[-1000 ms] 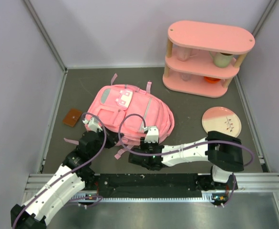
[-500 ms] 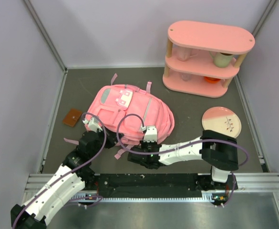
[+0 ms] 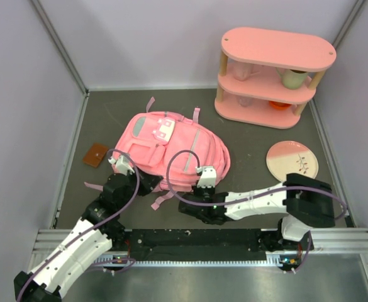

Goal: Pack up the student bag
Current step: Zip the student bag at the center of the board.

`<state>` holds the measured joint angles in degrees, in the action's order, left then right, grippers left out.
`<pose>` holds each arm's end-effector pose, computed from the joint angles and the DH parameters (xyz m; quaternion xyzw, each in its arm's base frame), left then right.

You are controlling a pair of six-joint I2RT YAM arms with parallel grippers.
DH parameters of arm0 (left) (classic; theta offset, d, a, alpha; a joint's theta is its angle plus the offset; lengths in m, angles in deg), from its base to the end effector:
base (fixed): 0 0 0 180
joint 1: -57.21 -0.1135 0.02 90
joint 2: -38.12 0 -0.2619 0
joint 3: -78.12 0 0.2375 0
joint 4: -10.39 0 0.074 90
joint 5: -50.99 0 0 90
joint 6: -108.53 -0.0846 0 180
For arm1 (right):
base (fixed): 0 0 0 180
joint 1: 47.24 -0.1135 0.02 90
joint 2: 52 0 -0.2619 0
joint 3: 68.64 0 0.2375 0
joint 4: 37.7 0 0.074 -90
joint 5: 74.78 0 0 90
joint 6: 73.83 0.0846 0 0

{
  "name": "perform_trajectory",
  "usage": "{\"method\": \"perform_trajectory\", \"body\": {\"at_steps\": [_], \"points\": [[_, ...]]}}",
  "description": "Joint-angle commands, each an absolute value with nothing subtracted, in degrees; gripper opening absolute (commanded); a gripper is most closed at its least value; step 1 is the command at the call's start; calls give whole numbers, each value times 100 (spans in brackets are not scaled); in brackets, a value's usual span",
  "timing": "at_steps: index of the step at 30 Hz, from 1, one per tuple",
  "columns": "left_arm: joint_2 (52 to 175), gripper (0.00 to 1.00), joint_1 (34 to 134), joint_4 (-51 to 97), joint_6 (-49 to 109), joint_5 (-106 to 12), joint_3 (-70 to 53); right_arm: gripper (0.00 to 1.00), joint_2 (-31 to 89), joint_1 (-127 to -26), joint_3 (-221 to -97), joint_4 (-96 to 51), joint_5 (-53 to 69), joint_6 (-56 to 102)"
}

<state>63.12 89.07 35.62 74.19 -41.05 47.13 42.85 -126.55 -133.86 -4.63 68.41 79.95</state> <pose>0.1416 -0.0915 0.1967 -0.1580 0.7998 -0.4109 0.4081 0.1233 0.2879 0.1462 -0.0127 0.8752 0.0625 0.4795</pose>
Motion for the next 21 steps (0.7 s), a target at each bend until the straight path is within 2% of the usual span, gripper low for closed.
{"method": "perform_trajectory", "body": {"at_steps": [1, 8, 14, 16, 17, 18, 20, 21], "points": [[6124, 0, 8903, 3302, 7188, -4112, 4521, 0, 3398, -12424, -12628, -1058, 6586, 7470], [5992, 0, 8912, 3803, 6828, -3953, 4363, 0, 2421, -11809, -11457, -1770, 5918, 7022], [5922, 1, 8903, 3918, 6618, -3812, 4372, 0, 1604, -11377, -10824, -2825, 4889, 6012], [5948, 28, 8903, 3778, 6372, -4188, 4336, 0, 1533, -11377, -10789, -2992, 4512, 5678], [5966, 51, 8903, 3751, 6292, -4321, 4310, 0, 1472, -11377, -10780, -3114, 4380, 5555], [5966, 67, 8903, 3759, 6204, -4453, 4240, 0, 1462, -11368, -10727, -3203, 4135, 5519], [6001, 90, 8903, 3882, 6028, -4630, 4083, 0, 1462, -11368, -10657, -3553, 3792, 5388], [5992, 92, 8912, 4144, 6019, -4613, 4021, 0, 1471, -11377, -10570, -3660, 3703, 5361]]}}
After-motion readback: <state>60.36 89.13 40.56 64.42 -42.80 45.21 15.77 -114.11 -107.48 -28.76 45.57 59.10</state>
